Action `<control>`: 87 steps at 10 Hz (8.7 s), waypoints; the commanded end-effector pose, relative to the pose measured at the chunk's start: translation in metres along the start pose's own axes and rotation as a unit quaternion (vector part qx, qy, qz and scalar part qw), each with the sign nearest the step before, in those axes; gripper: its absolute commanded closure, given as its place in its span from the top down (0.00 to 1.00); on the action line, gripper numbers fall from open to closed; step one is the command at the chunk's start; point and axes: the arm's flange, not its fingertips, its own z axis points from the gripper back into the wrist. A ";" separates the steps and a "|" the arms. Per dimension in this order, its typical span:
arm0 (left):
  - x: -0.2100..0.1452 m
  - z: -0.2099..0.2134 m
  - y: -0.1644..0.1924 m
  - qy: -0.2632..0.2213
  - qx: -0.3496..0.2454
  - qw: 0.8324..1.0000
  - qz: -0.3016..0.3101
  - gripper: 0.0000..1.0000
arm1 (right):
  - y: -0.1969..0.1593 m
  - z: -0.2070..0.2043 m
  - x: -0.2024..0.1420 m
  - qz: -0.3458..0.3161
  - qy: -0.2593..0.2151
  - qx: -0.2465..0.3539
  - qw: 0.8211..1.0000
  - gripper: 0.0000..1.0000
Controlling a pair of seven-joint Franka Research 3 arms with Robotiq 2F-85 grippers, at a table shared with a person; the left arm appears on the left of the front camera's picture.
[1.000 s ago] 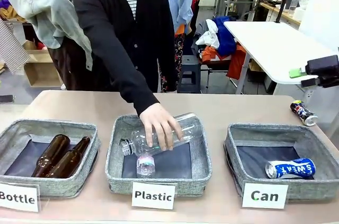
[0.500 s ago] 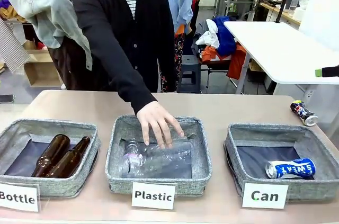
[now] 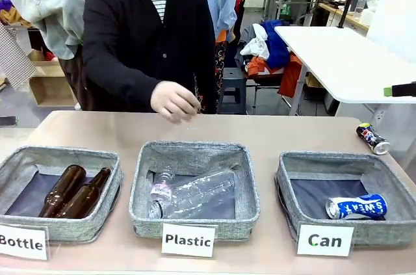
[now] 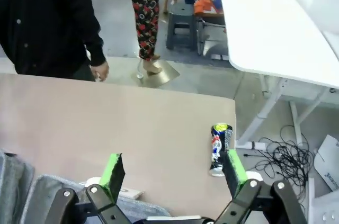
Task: Sort the can waste into the basket.
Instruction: Pick up the can waste from the table and place it in the right Fabric basket.
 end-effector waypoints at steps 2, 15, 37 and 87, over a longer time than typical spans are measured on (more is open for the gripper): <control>-0.001 0.001 -0.004 0.008 0.004 1.000 0.000 1.00 | -0.023 -0.031 0.005 -0.015 0.109 -0.036 0.993 1.00; -0.001 0.001 -0.004 0.008 0.004 1.000 0.000 1.00 | -0.095 -0.202 -0.017 -0.043 0.117 -0.084 0.989 1.00; -0.001 0.001 -0.004 0.008 0.004 1.000 0.000 1.00 | -0.080 -0.219 -0.044 -0.032 0.253 -0.105 0.961 0.00; -0.001 0.001 -0.004 0.008 0.004 1.000 0.000 1.00 | 0.063 -0.026 -0.006 -0.357 0.279 0.463 0.762 1.00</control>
